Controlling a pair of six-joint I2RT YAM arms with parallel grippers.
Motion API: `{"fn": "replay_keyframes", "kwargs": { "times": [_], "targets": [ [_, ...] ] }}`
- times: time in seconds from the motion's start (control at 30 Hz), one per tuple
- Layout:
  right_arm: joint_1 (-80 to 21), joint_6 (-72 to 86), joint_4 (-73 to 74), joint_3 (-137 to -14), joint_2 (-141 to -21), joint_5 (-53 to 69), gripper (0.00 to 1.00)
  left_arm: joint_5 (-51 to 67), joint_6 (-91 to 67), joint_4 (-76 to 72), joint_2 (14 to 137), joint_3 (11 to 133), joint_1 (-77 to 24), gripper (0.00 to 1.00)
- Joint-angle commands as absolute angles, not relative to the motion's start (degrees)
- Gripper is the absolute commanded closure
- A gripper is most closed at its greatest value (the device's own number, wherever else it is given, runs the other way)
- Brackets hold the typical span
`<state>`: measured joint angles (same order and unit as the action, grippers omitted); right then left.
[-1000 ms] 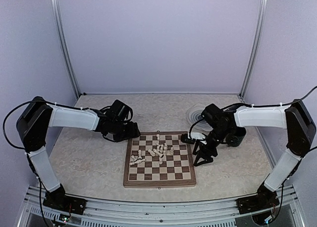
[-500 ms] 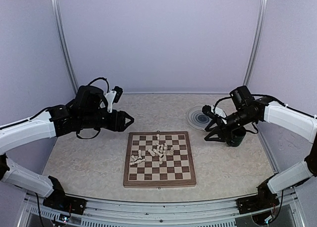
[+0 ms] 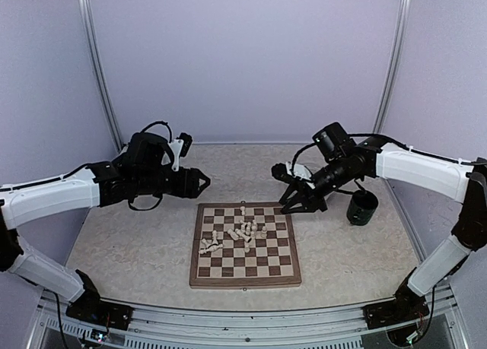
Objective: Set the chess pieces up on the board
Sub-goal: Pick up the pawn from the chessboard.
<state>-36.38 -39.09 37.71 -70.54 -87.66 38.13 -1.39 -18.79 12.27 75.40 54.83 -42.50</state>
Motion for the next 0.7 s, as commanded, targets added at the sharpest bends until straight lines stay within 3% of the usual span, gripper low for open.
{"fn": "replay_keyframes", "kwargs": {
  "times": [0.0,0.27,0.67],
  "targets": [
    [-43.06,-39.74,38.93,-74.26,-95.4,33.71,0.72,-6.79,-16.97,5.53,80.3,62.06,-36.8,0.28],
    [-50.12,-38.45,38.75,-78.62,-105.37,26.57,0.73,-2.65,-14.8,-4.97,87.12,63.44,-29.89,0.27],
    [-53.95,-38.36,41.13,-84.48,-113.35,20.75,0.63,10.55,-22.03,-7.63,87.75,60.55,-20.45,0.28]
  ]
}}
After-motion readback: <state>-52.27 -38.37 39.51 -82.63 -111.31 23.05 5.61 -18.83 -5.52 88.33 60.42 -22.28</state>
